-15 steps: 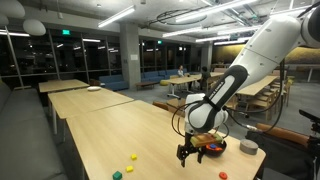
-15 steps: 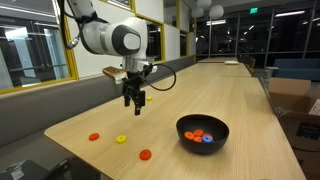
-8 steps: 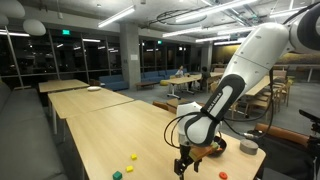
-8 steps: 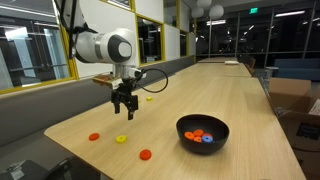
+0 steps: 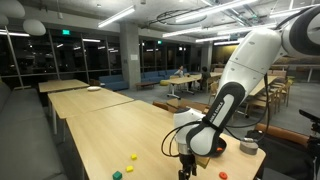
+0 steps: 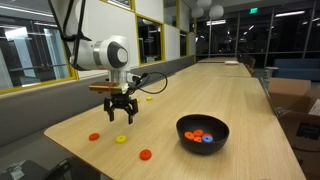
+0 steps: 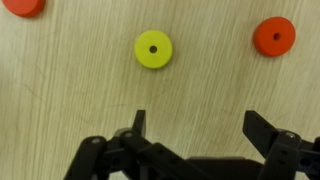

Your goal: Put some of the rings in the black bowl

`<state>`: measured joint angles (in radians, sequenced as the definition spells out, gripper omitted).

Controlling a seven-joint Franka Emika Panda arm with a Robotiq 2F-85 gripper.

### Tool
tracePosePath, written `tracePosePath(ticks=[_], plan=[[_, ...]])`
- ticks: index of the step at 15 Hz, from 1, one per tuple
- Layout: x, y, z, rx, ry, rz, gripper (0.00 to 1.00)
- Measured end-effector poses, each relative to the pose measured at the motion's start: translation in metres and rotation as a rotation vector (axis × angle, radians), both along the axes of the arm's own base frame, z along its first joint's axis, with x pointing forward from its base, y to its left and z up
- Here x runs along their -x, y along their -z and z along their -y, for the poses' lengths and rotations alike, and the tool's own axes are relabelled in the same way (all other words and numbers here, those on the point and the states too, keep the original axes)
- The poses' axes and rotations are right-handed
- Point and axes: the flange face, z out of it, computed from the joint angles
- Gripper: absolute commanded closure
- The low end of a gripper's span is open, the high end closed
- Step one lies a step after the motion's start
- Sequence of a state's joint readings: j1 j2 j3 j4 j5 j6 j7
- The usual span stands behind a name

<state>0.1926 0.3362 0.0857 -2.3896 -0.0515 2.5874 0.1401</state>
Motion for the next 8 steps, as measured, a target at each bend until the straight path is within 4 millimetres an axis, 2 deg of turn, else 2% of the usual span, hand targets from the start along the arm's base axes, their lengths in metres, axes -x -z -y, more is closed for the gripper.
tracePosePath(ticks=[4,8], plan=[[0.008,0.006,-0.015,0.014,-0.180,0.033,0.00],[0.022,0.013,-0.037,-0.013,-0.277,0.104,0.00]])
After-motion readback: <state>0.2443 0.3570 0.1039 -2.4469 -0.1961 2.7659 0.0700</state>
